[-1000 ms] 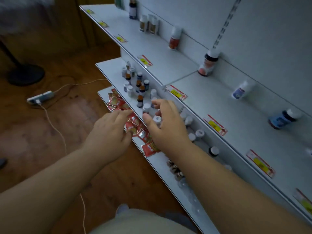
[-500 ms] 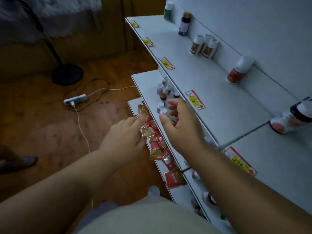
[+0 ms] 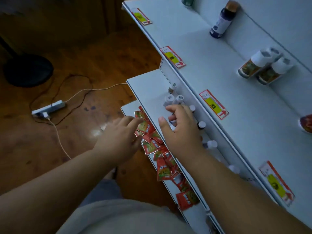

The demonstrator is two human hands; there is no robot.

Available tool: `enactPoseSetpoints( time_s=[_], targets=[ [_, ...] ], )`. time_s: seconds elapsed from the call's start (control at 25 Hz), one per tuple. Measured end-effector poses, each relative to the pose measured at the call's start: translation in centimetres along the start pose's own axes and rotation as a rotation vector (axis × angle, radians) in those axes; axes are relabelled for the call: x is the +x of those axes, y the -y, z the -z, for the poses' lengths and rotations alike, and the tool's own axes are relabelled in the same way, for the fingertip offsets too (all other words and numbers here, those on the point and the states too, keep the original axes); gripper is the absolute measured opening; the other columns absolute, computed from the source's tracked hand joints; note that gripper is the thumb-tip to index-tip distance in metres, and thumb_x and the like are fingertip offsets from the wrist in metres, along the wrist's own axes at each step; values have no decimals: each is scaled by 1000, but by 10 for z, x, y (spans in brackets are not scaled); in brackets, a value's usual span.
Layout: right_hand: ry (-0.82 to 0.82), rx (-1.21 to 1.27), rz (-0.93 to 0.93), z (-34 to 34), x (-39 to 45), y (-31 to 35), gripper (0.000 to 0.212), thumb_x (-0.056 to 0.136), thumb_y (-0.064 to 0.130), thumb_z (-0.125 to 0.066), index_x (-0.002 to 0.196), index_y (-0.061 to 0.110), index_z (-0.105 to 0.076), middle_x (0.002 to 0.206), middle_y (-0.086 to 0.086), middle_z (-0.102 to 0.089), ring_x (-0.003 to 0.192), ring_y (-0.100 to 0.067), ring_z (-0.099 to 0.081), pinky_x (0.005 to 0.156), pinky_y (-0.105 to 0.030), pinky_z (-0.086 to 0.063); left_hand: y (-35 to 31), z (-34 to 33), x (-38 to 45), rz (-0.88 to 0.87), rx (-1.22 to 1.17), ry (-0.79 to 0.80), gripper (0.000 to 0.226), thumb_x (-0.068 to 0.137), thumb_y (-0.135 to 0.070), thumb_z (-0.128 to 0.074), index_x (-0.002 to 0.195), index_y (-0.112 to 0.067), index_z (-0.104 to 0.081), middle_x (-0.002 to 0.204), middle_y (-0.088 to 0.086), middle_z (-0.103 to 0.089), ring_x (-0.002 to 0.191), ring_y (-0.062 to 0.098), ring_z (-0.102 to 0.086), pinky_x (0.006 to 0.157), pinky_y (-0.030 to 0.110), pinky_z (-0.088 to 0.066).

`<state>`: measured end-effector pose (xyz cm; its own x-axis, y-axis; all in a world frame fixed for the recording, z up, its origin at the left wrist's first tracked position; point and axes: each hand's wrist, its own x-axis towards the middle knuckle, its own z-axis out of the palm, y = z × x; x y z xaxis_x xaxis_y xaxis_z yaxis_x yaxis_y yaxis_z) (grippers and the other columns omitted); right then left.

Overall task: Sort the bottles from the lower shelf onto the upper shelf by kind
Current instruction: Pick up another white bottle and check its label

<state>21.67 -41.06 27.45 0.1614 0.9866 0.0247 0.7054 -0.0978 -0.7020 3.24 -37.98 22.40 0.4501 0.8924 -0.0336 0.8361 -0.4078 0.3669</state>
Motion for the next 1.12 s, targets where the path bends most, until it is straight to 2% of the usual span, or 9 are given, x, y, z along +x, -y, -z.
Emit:
enactPoseSetpoints(
  time_s=[0.12,0.28,0.4,0.48,0.56,0.64,0.8,0.96,1.12],
  targets=[
    [-5,-56,-196,-60,76,-22,38,94,38,-62,127,23,-52,127,2,-47,109,-10,-53,81,-23,-49,67,-27,84,-64,-22,70,51,91,-40,-54,139,-23,-47,131,6,-56,114,30,-55,90,40,-48],
    [-53,-108,-407,-117,152,-88,43,91,41,-66,127,24,-51,128,-4,-49,110,-18,-56,84,-30,-51,100,-89,154,-117,-96,149,51,90,-37,-58,138,-20,-49,128,9,-58,112,33,-55,87,43,-49],
    [-59,-186,-474,-154,200,-150,50,90,41,-66,132,21,-47,133,-4,-46,112,-20,-55,87,-30,-47,112,-143,184,-114,-130,169,51,91,-35,-59,138,-19,-49,128,11,-58,113,35,-55,88,46,-48],
    [-53,-272,-524,-178,228,-191,57,90,40,-67,137,21,-41,137,-7,-44,108,-21,-54,82,-31,-43,121,-179,202,-69,-188,165,52,92,-36,-57,140,-21,-46,131,11,-55,116,34,-52,92,46,-46],
    [-5,-347,-547,-195,250,-228,62,91,39,-64,142,22,-34,141,-10,-37,99,-21,-49,80,-31,-38,126,-210,217,-49,-199,174,54,94,-40,-53,143,-24,-41,136,7,-51,120,31,-49,95,45,-44],
    [56,-390,-561,-205,266,-254,63,93,40,-60,146,25,-30,144,-11,-33,105,-26,-52,82,-32,-39,127,-234,229,-68,-181,176,54,95,-43,-49,145,-26,-37,138,5,-49,122,28,-47,97,43,-43],
    [-11,-447,-488,-223,286,-278,53,92,38,-63,134,19,-38,129,-9,-45,100,-28,-55,75,-31,-38,132,-266,242,9,-245,184,54,95,-44,-49,145,-27,-37,138,2,-49,123,26,-47,98,42,-42],
    [-106,-310,-491,-222,291,-272,41,89,33,-68,114,17,-40,115,-3,-54,101,-26,-60,76,-31,-43,141,-262,231,120,-364,221,54,96,-49,-46,145,-28,-37,140,2,-47,127,25,-45,102,43,-41],
    [-74,132,-616,-207,246,-201,40,78,52,-73,99,32,-45,100,2,-62,88,-19,-66,75,-37,-55,147,-193,197,314,-673,122,56,95,-59,-37,139,-25,-45,133,0,-52,121,20,-50,99,45,-44]
  ],
)
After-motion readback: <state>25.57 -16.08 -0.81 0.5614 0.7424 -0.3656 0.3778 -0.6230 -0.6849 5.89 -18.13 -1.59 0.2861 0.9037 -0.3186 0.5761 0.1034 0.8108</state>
